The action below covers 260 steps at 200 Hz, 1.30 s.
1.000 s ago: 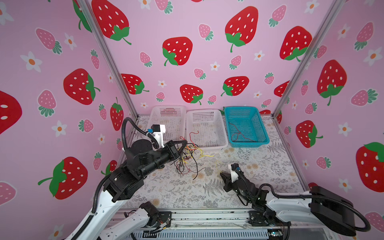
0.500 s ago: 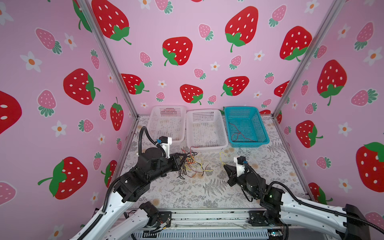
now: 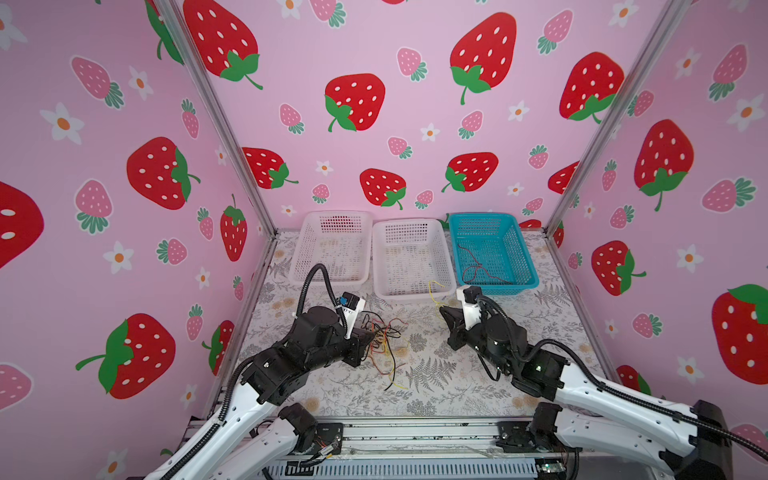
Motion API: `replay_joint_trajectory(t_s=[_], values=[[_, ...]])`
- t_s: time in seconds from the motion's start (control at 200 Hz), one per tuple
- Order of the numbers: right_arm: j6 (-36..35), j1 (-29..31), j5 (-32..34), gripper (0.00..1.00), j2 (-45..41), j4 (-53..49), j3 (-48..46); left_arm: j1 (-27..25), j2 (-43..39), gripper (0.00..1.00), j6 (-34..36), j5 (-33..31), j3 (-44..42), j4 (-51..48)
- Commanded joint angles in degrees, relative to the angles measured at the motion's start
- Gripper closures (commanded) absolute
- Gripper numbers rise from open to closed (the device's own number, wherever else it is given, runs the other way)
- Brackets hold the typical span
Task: Untangle the cables
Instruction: 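Carry the yellow wire with the right gripper into the nearer white basket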
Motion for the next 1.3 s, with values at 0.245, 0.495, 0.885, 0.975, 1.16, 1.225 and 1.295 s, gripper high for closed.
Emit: replay_joint_trajectory(t_s=[0.245, 0.495, 0.885, 0.975, 1.16, 1.225, 1.295], values=[[-5.84, -12.68, -16.51, 0.99, 26.88, -7.44, 25.85, 0.37, -5.79, 1.00, 4.77, -6.85, -8.19, 5.65], [-4.93, -17.70, -22.64, 0.93, 44.02, -12.16, 41.62, 0.28, -6.88, 1.00, 4.15, -8.32, -8.80, 5.69], [-5.88, -18.43, -20.70, 0.68, 48.80, -16.58, 47.30, 0.33, -6.28, 1.00, 3.81, -7.75, -8.97, 6.02], [-5.65, -18.39, -21.26, 0.64, 45.45, -15.78, 44.97, 0.36, -6.62, 1.00, 3.66, -7.84, -8.98, 6.00], [-2.12, -15.98, -28.93, 0.60, 33.02, -6.29, 28.52, 0.40, -6.67, 1.00, 3.36, -7.49, -8.91, 5.99], [-0.22, -14.29, -32.30, 0.60, 27.88, -1.21, 21.29, 0.29, -6.38, 1.00, 3.22, -7.42, -8.81, 5.98], [1.83, -11.42, -34.86, 0.58, 22.69, 4.26, 13.94, 0.34, -5.90, 1.00, 3.20, -7.32, -8.74, 5.98]])
